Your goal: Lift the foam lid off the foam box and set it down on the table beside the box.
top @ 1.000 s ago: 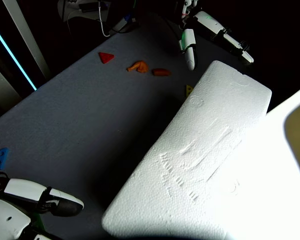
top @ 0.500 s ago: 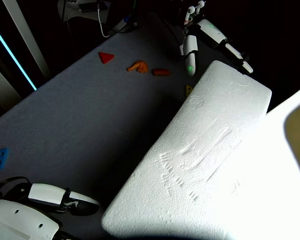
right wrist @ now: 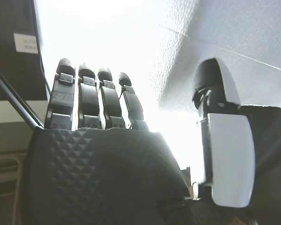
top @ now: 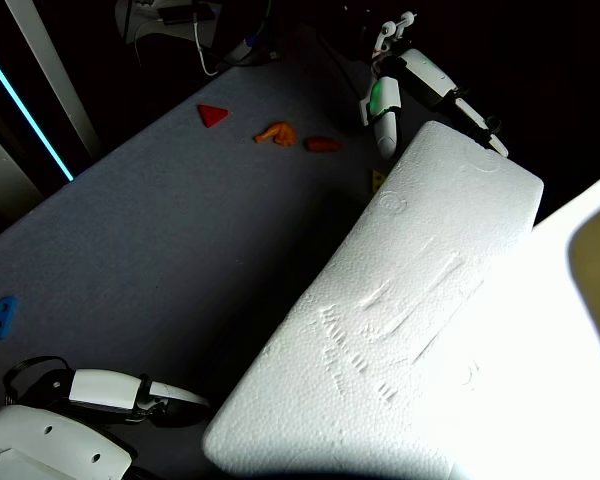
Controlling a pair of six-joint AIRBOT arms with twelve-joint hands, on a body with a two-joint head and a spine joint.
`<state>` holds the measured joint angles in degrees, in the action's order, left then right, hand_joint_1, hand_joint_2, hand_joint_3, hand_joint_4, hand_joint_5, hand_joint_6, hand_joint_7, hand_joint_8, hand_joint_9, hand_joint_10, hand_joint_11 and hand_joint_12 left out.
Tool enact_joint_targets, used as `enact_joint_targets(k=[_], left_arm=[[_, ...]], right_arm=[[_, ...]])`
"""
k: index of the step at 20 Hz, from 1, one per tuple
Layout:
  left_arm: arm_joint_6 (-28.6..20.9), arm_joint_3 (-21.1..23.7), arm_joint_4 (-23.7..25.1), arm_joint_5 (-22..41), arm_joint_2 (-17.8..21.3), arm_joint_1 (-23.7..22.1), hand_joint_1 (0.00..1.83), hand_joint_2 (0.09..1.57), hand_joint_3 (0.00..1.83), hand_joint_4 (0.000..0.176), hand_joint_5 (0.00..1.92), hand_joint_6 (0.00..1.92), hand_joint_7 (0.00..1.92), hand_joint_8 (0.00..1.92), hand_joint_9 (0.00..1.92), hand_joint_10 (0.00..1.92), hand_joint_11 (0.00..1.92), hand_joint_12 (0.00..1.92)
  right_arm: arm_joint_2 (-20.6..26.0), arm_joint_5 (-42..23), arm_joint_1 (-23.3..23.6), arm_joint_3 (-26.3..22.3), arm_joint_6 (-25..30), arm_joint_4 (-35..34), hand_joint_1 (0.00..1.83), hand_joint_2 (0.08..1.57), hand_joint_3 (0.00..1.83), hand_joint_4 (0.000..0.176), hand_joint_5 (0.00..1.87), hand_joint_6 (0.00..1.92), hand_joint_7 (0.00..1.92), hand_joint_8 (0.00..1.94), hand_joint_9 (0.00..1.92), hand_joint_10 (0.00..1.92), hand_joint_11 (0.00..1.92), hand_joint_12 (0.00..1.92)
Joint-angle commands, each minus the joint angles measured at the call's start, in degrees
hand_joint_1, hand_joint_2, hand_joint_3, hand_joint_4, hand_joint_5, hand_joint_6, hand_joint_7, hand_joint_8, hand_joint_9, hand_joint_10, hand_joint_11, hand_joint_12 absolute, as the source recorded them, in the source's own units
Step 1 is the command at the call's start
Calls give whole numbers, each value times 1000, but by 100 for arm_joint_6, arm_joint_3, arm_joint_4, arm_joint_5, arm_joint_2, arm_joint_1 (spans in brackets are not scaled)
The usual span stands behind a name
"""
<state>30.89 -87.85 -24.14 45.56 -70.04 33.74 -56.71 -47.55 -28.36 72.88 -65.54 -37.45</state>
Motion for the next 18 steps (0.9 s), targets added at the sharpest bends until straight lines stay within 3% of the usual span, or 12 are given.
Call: enact_joint_targets(k=[1,3,5,9,11,13,16,18], left_arm=[[-62,-61,27,655,5,-69,477,974,0,34,0,0,0,0,0,0,0,549],[-112,-102,33,648,-33,-77,453,973,0,24,0,0,0,0,0,0,0,626],[-156,-137,48,635,-71,-88,426,957,0,34,0,0,0,0,0,0,0,867],[-191,-211,70,594,-143,-155,443,1002,3,41,0,0,0,0,0,0,0,1065],[-215,-219,81,593,-148,-157,404,1002,0,34,0,0,0,0,1,0,0,1216],[-232,-221,99,593,-161,-157,439,997,0,26,0,0,0,0,0,0,0,927],[-265,-226,116,606,-180,-153,436,1030,3,13,0,0,0,0,0,0,0,658],[-289,-228,115,620,-181,-143,430,1031,1,11,0,0,0,0,0,0,0,704]], right_arm=[[68,-672,81,69,9,107,506,1107,0,0,0,0,0,0,0,0,0,0],[68,-667,110,69,9,130,488,1104,0,0,0,0,0,0,0,0,0,0],[67,-661,148,70,10,166,494,1101,0,0,0,0,0,0,0,0,0,0],[44,-626,195,97,10,187,547,1110,0,0,0,0,0,0,0,0,0,0],[3,-607,216,130,20,187,494,1113,0,0,0,0,0,0,0,0,0,0],[-12,-606,228,137,52,220,499,1125,4,0,0,0,0,0,0,0,0,0],[-22,-608,234,143,122,263,497,1117,0,0,0,0,0,0,0,0,0,0],[-33,-610,234,151,153,273,523,1133,6,0,0,0,0,0,0,0,0,0]])
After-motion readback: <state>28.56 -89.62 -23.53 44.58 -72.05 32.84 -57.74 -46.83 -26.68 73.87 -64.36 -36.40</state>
